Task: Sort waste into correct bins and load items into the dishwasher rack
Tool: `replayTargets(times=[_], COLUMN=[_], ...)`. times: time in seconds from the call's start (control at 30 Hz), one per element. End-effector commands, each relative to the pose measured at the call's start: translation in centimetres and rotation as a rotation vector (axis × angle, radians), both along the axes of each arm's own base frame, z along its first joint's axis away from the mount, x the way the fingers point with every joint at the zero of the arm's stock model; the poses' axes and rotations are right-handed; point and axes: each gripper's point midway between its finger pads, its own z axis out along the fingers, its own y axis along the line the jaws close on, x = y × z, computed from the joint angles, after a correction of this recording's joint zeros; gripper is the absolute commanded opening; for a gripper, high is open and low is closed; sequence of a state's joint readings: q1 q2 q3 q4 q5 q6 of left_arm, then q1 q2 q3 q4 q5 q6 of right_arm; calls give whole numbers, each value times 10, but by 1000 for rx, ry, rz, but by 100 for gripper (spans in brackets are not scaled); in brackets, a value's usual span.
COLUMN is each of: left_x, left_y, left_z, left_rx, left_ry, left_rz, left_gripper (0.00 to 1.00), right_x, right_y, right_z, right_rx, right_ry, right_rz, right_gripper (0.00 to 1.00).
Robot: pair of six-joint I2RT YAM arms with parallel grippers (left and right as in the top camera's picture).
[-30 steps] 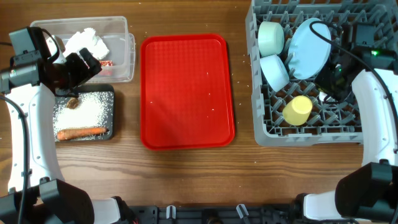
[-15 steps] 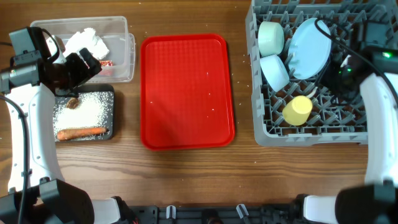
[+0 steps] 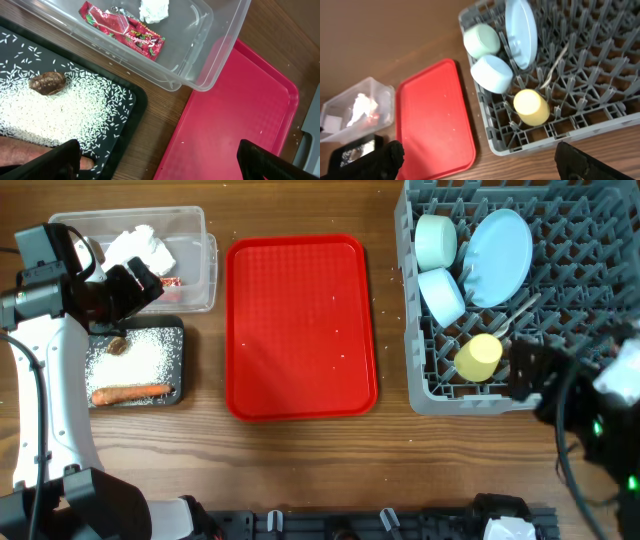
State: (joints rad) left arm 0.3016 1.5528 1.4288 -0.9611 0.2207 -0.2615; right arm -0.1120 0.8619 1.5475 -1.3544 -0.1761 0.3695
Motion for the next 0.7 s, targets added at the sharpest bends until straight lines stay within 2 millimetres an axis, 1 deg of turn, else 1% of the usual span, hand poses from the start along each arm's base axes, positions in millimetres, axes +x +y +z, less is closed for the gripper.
replayTargets(times=[0.0, 0.1, 0.17, 0.23, 0.3, 0.37, 0.43, 0.5, 0.67], left_x=[0, 0, 0, 0, 0, 0, 0, 0, 0], left_y=[3, 3, 3, 3, 3, 3, 3, 3, 3], left_z=[1, 1, 1, 1, 1, 1, 1, 1, 1], left_rx=[2, 2, 2, 2, 2, 2, 2, 2, 2], left_ry=[-3, -3, -3, -2, -3, -2, -3, -2, -3], left_rz=[15, 14, 15, 15, 15, 15, 15, 15, 15], left_gripper=[100, 100, 100, 100, 100, 100, 100, 100, 100], right_x=[-14, -24, -26, -15, -5, 8, 17, 28, 43], right_y=[-12, -17, -21, -22, -21, -18, -13, -8, 5], right_z=[12, 8, 1, -8, -16, -36, -55, -84, -146], right_rx=[-61, -141, -157, -158, -162, -154, -146, -139, -118], right_ry=[-58, -63, -57, -86, -150, -257, -359, -459, -556], right_rz=[-56, -45, -63, -63, -59, -47, -22, 8, 81], right_gripper=[100, 100, 100, 100, 100, 100, 100, 100, 100])
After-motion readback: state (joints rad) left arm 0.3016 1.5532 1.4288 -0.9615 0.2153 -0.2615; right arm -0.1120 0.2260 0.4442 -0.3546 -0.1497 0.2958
